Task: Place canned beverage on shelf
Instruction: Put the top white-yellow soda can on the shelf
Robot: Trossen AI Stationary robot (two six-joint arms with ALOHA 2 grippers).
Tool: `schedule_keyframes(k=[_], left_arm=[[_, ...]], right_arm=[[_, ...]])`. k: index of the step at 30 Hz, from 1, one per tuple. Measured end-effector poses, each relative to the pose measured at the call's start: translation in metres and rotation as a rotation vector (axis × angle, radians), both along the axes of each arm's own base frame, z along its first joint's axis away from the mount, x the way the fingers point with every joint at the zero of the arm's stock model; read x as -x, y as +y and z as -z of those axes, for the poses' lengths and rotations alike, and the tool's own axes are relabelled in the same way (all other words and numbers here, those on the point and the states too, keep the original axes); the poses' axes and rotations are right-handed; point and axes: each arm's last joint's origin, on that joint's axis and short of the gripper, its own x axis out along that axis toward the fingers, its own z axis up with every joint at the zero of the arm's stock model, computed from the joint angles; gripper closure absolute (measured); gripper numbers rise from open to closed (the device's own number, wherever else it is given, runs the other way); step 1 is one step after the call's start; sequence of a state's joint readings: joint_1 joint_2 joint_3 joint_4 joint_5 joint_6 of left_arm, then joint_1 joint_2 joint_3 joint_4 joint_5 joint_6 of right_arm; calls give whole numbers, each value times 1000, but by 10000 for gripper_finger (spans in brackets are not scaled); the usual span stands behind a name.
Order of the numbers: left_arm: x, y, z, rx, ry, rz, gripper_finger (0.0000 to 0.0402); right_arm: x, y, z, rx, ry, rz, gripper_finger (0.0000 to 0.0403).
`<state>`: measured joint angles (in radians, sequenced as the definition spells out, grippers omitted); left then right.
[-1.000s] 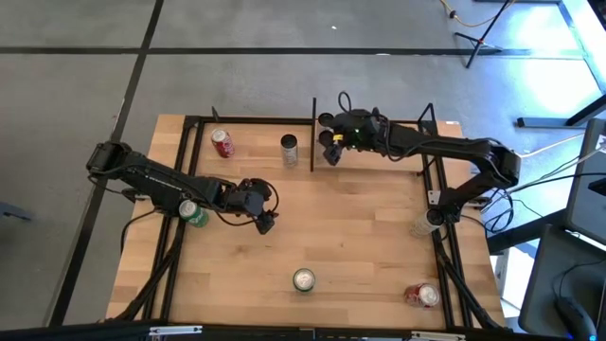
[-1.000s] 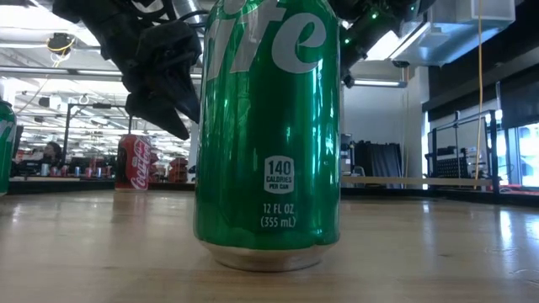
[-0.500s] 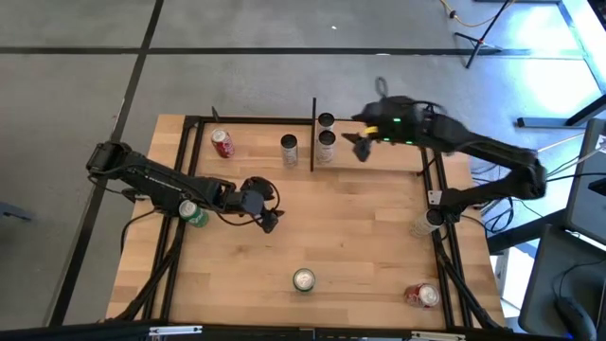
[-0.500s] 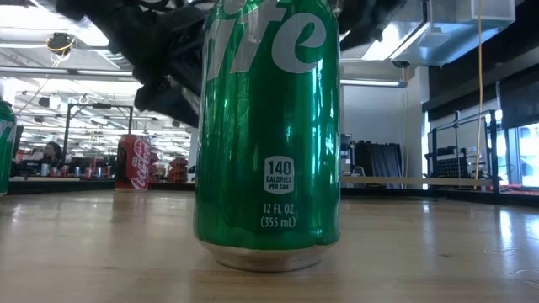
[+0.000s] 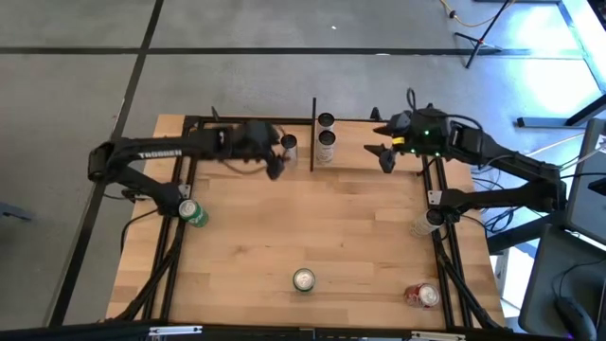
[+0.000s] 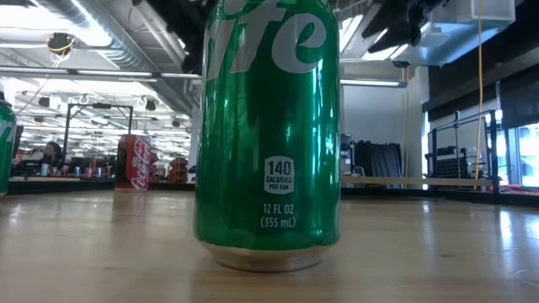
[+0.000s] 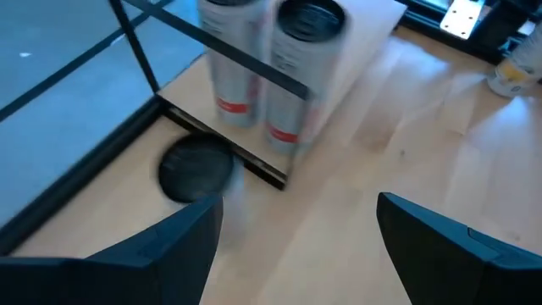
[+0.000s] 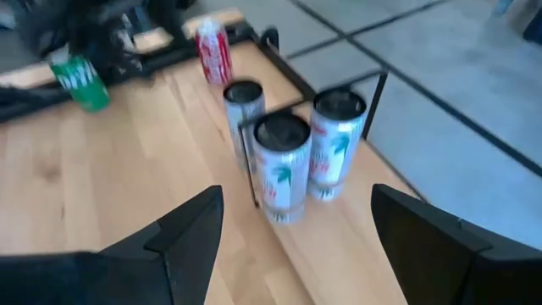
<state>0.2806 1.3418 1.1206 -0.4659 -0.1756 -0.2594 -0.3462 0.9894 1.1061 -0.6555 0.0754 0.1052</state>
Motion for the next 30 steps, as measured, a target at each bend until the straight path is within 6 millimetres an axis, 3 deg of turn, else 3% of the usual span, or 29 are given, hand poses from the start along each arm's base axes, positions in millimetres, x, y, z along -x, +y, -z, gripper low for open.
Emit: schedule_keyframes(k=[6,13,20,30], left_arm=[[8,47,13,-4,44,85,95],[-7,69,33,-66,71,146,95],[-17,80,57,-63,144,125,95],[-24,83,74,-3,164,152,107]], right_arm=[[-2,-1,20,-19,54,-9,117],[-3,-1,22,0,71,-23,117],[0,0,26,-14,110,-25,117],[0,0,26,-10,114,-16,117]])
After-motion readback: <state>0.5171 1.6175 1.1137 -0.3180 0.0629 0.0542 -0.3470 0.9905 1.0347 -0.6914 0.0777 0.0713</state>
